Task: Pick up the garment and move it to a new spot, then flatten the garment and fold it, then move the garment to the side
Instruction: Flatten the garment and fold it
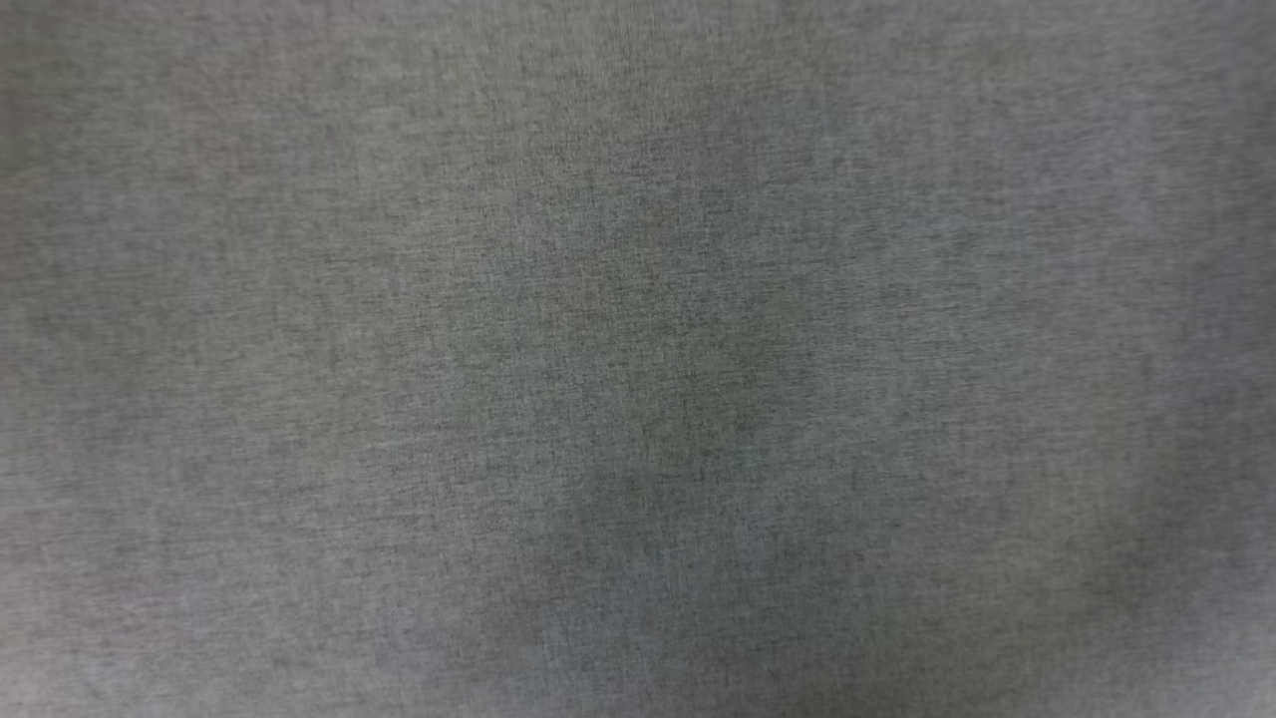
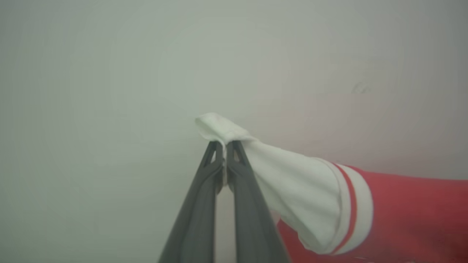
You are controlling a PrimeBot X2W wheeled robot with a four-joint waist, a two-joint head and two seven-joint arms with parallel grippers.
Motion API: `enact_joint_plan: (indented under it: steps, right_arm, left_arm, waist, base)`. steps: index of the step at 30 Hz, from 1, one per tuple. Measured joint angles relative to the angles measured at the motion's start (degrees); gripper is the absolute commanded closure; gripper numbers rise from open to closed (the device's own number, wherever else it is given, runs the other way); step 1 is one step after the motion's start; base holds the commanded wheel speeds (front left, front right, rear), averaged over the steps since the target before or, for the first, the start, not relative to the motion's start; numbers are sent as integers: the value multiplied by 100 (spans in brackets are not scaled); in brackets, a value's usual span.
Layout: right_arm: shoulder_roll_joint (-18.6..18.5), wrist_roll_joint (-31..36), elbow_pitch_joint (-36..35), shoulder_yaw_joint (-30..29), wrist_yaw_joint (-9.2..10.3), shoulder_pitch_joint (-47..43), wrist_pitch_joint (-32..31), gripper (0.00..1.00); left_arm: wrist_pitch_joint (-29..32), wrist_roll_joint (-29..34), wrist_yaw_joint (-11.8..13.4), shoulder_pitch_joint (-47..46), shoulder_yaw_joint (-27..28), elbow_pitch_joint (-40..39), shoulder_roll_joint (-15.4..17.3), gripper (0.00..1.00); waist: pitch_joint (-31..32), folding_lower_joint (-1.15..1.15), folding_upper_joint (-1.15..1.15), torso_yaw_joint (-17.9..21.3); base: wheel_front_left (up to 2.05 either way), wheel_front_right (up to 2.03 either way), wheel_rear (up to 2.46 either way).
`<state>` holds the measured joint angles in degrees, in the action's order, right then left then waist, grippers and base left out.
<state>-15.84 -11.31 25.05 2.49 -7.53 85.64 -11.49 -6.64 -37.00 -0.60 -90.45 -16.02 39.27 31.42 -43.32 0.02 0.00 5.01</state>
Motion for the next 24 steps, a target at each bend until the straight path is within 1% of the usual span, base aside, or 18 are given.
enact_joint_plan:
  steps: [4, 10, 13, 16, 20, 24]
  right_arm:
    - [151, 11, 244, 2, 0, -100, 98, 100]
    - [213, -16, 460, -40, 0, -788, 201, 100]
    - [182, -98, 413, -41, 0, -1435, 216, 100]
    - [102, -200, 171, -46, 0, -2214, 137, 100]
    - [89, -392, -267, -69, 0, -3334, -57, 100]
    - [90, -516, -757, -99, -1, -4404, -237, 100]
  left_arm:
    - [-159, -71, -199, 70, -59, 452, -185, 100]
    - [-442, -243, -468, 506, -166, 1079, -468, 100]
    - [-565, -360, -583, 949, -224, 1300, -573, 100]
    - [-635, -503, -649, 1534, -289, 1412, -665, 100]
    - [-695, -753, -676, 2415, -336, 1436, -702, 100]
    - [-744, -933, -681, 3428, -346, 1282, -692, 100]
  waist:
    - [-124, 0, 0, -42]
    - [142, -1, 0, -134]
    - [405, -1, 0, -181]
    - [747, -1, 0, -232]
    - [1271, -1, 0, -290]
    - [1839, -2, 0, -326]
  base:
    - [0, 0, 0]
    - [0, 0, 0]
    - [0, 0, 0]
    - [0, 0, 0]
    - [0, 0, 0]
    - [0, 0, 0]
